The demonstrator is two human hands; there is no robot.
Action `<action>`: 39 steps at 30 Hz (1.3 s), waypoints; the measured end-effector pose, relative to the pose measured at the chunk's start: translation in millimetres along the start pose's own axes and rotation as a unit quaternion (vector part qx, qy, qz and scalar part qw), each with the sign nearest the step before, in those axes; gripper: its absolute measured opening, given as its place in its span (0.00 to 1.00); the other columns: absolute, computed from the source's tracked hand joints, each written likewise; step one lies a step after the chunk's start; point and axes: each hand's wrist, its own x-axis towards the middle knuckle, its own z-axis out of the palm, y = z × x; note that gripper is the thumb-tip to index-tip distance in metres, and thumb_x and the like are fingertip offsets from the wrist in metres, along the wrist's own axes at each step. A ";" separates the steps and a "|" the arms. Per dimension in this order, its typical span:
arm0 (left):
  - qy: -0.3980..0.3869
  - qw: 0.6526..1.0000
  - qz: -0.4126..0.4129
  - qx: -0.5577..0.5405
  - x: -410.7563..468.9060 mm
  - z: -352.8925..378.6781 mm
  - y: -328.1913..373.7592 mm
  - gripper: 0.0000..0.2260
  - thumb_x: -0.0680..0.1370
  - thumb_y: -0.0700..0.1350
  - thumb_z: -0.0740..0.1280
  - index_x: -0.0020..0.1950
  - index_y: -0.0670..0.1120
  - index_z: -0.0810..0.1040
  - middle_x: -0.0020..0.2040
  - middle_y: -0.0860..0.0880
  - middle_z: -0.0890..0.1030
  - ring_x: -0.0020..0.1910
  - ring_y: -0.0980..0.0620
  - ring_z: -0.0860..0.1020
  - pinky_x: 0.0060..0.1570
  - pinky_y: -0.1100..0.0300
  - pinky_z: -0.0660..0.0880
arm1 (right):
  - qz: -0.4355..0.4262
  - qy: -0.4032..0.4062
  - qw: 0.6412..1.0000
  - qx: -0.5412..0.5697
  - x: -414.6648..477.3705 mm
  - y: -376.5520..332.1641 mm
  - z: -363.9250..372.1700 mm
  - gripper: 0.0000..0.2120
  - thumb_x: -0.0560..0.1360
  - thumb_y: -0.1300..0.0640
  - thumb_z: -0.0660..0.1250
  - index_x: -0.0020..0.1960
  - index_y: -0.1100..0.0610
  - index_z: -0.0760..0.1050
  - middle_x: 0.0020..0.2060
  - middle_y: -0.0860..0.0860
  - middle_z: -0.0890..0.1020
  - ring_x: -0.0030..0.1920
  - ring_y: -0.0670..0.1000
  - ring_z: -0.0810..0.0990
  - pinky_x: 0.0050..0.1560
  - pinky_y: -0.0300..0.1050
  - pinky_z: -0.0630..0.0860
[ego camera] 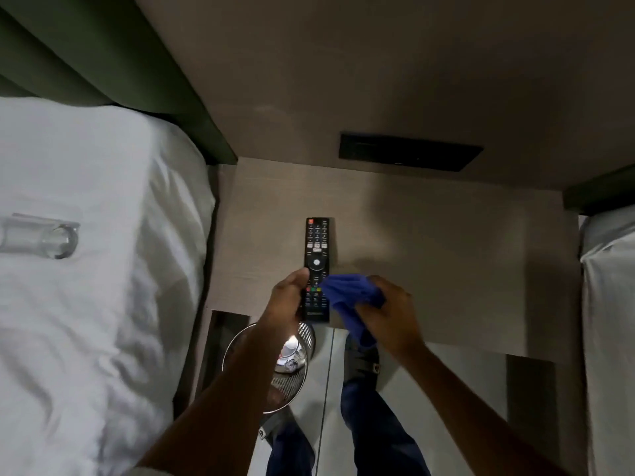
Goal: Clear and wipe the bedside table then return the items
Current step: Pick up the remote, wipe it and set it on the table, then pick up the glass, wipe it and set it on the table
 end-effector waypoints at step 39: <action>0.365 0.504 0.328 0.711 -107.9 -342.1 222.7 0.43 0.66 0.39 0.68 0.79 0.48 0.55 0.81 0.46 0.53 0.78 0.44 0.53 0.73 0.42 0.56 | -0.033 -0.026 0.998 0.051 9.8 -119.3 132.2 0.09 0.66 0.66 0.69 0.42 0.57 0.74 0.35 0.57 0.80 0.36 0.55 0.78 0.35 0.46 0.72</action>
